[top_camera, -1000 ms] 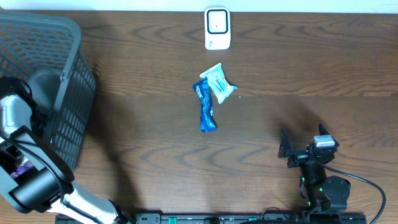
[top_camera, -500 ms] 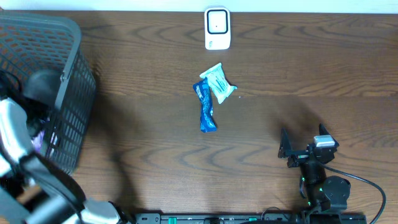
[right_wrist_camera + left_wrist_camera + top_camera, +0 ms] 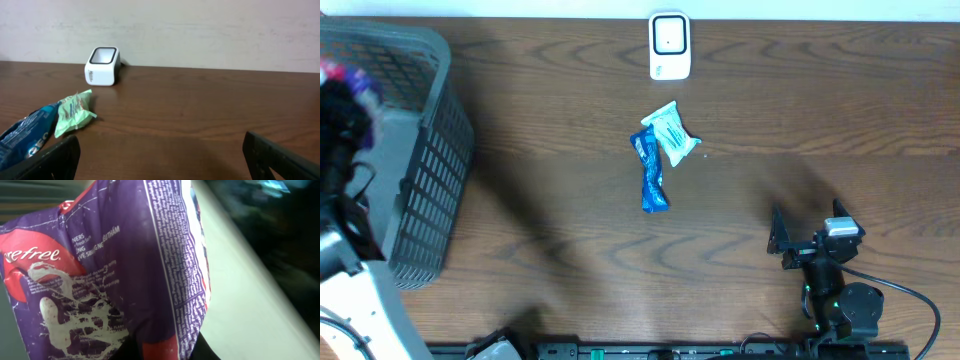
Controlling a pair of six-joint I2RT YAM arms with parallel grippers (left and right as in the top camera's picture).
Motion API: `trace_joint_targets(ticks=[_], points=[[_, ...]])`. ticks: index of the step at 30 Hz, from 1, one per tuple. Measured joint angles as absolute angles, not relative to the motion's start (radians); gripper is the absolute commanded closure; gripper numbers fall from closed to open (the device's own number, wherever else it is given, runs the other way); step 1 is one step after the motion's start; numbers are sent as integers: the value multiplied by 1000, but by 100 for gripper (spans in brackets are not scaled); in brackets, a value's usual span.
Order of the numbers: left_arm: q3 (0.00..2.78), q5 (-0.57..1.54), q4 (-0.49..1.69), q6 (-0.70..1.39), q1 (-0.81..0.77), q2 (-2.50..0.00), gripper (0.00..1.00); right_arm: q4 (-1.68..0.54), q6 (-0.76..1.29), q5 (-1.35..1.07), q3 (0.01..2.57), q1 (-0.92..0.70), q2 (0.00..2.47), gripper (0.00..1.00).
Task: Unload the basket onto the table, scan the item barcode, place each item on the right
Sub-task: 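Carry the purple pack past the scanner and drop it right of center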
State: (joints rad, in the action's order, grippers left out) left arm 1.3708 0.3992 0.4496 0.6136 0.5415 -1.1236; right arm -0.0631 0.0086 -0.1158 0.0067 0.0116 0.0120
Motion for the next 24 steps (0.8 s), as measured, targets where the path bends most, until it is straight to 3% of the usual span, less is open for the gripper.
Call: trace_joint_targets(ticks=[7, 13, 17, 24], points=[[1371, 484, 376, 551, 96, -1107, 93, -63, 9, -116, 7, 12, 12, 1], [1372, 405, 386, 386, -236, -1225, 93, -64, 8, -116, 7, 11, 12, 1], [1371, 328, 365, 307, -379, -1372, 92, -63, 9, -116, 7, 11, 12, 1], [1371, 289, 109, 236, -553, -1650, 93, -64, 9, -116, 7, 11, 12, 1]])
